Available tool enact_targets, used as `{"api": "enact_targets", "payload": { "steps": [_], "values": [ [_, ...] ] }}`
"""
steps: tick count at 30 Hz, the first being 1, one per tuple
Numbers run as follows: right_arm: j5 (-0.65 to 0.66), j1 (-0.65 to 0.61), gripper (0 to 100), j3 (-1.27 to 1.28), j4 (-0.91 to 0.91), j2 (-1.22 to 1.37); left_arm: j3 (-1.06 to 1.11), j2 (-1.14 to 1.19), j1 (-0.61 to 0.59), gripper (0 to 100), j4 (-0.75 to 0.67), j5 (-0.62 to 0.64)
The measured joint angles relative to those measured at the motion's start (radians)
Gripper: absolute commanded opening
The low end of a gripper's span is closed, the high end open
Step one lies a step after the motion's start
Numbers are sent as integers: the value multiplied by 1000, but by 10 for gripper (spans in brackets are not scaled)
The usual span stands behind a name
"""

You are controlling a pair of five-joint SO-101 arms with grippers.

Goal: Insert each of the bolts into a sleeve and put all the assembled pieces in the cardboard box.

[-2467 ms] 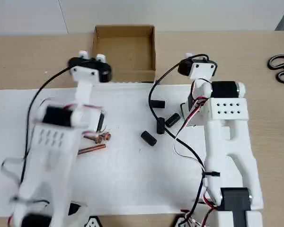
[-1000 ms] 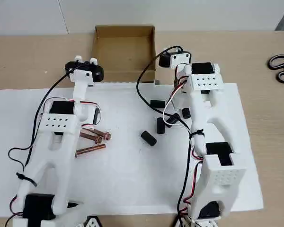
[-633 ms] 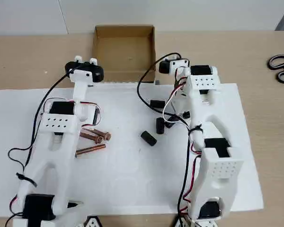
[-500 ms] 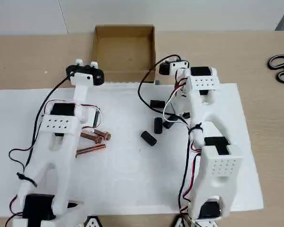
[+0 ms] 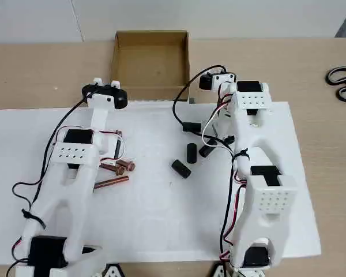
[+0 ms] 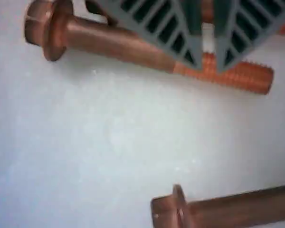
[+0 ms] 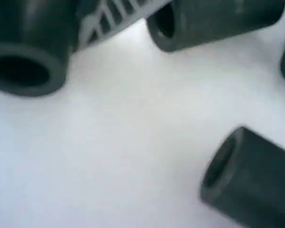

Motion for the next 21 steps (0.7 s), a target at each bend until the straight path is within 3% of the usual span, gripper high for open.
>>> {"api": "enact_targets", "payload": {
  "steps": [7,15,21],
  "values": [
    [0,17,8,-133,195,28,-18,0,0,6,28,-2],
    [-26,74,4,-236,302,-54,-345,0,0,7,313,-6],
    [-29,110,3,-236,304,-138,-488,38,0,8,408,-196]
  ]
}}
